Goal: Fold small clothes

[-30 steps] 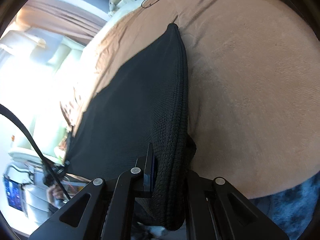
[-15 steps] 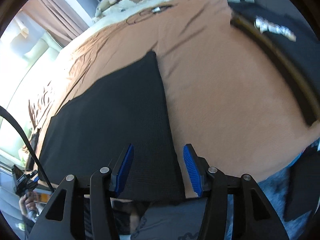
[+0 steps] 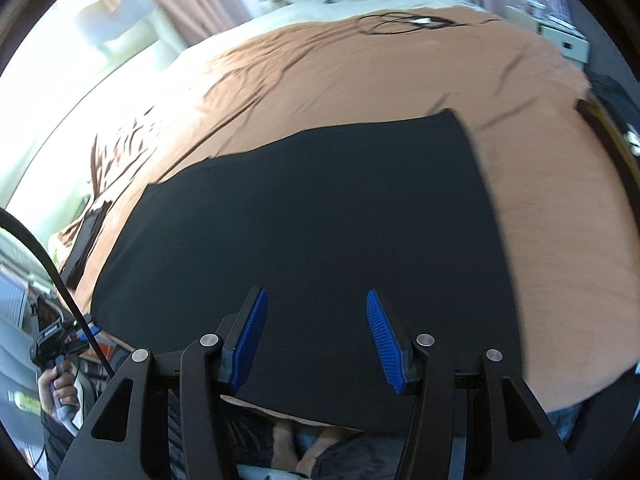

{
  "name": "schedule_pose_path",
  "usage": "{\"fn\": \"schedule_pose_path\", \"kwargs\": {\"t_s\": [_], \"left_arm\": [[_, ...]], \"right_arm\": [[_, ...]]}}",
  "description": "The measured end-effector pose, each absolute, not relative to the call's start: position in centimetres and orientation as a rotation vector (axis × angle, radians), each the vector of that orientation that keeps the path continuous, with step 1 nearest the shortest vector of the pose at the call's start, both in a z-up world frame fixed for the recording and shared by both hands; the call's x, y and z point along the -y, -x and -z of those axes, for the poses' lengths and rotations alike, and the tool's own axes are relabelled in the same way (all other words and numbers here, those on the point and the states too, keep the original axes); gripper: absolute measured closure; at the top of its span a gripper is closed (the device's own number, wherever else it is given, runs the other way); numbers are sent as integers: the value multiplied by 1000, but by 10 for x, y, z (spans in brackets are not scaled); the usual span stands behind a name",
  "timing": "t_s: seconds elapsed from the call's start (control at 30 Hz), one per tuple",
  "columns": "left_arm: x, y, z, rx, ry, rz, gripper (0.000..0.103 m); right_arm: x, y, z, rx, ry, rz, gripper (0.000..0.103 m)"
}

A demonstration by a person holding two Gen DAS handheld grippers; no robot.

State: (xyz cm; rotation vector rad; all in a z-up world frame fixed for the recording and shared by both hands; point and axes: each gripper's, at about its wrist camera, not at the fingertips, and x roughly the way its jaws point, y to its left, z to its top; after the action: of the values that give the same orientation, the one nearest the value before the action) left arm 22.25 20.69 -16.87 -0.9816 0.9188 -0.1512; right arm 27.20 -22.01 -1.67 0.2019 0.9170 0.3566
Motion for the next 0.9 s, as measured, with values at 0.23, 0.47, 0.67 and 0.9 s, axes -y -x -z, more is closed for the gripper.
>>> {"fn": "schedule_pose_path", "kwargs": {"t_s": [0.23, 0.47, 0.67, 0.9], "left_arm": [[-205, -221, 167, -891, 1004, 164, 58], [-203, -219, 166, -858, 1014, 156, 58], [-194, -226, 162, -850, 1003, 140, 64], [-192, -236, 166, -853, 1016, 93, 69]], "right_arm": [[182, -303, 35, -946, -153, -420, 54], [141, -324, 51, -980, -94, -455, 58], [114, -340, 61, -995, -54, -458, 65], [83, -366, 76, -1010, -17, -455, 75]]}}
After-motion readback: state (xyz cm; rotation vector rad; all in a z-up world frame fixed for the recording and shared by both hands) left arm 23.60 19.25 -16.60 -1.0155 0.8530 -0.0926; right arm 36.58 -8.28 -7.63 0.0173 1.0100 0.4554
